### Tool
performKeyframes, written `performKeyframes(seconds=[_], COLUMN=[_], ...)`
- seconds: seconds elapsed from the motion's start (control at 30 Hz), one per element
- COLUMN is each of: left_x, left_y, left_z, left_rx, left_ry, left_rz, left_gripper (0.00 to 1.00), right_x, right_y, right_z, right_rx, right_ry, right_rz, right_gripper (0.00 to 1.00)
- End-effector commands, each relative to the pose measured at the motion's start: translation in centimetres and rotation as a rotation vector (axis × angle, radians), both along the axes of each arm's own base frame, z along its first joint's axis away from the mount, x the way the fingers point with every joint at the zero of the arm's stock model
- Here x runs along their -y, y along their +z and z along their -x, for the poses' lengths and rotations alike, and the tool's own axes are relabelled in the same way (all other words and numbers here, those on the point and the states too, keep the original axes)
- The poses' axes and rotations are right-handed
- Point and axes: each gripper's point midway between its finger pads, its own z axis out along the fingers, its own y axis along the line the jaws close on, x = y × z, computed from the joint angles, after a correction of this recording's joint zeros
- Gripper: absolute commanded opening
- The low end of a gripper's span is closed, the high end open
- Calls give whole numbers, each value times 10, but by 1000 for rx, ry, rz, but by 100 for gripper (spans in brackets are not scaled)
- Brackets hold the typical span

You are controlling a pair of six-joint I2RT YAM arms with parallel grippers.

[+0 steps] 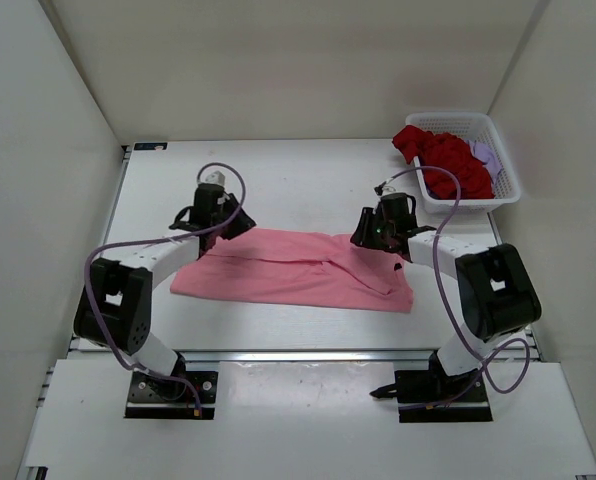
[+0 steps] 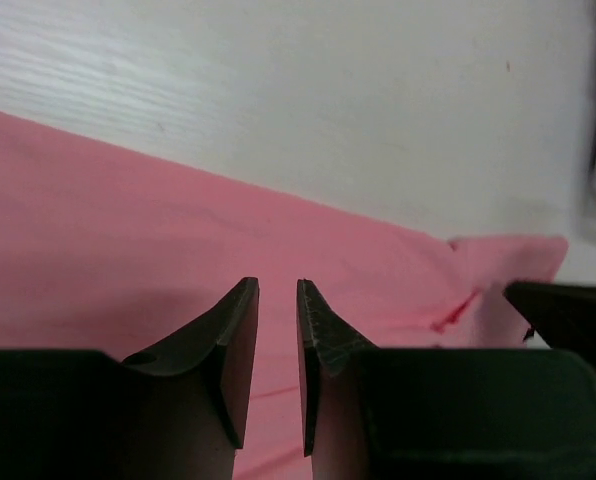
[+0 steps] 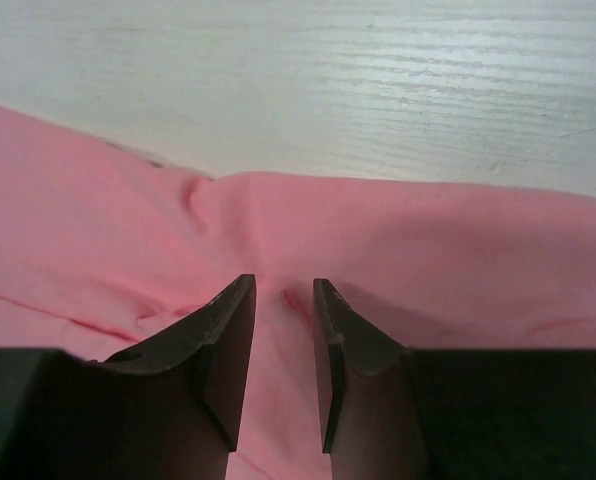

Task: Fold and stack the t-shirts
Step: Fold the other side of the tshirt into a rectangle

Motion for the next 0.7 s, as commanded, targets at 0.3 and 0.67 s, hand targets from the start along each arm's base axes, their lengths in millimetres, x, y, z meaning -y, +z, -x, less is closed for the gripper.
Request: performKeyframes(seconds=[0.3,0.67], left_x=[79,77], left_y=[-10,-19], left_z=[70,95], left_rx=[15,-1], left_ry=[-266,-294], left_rz=[44,92], left_gripper=[33,33], right_x=[-16,-16], right_y=[-9,-33], right_z=[-3,8], right_rx=[29,-17], right_ry=[69,76], right_rz=[-69,-12], right_gripper=[34,36])
